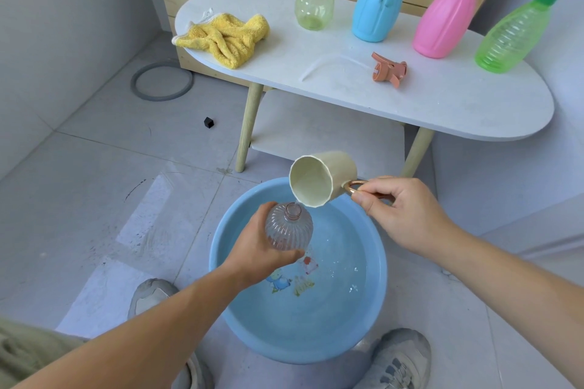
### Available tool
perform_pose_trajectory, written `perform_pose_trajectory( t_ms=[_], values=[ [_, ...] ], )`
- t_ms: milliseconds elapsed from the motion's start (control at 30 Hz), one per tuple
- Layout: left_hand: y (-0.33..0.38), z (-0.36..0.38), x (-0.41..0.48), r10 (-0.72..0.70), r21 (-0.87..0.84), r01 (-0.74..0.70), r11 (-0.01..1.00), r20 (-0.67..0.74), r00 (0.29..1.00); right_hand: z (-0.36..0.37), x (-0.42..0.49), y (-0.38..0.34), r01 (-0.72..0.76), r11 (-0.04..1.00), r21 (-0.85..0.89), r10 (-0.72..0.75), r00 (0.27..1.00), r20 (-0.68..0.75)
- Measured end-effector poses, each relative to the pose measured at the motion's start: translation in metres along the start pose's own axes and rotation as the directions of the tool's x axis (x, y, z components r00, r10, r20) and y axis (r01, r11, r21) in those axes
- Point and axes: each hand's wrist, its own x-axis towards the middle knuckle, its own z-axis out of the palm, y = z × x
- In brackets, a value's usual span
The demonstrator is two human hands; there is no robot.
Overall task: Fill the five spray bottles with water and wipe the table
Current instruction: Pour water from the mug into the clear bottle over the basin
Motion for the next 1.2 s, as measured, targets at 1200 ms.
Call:
perform_pose_trajectory(
  t_ms=[1200],
  values=[
    [0.042,-0.012,-0.008,0.046,-0.001,-0.046,0.999,-0.024,0.999,-0.010,0.002,0.037,0.419,0.662,-0.622,-0.436,0.890,0.136]
  ],
)
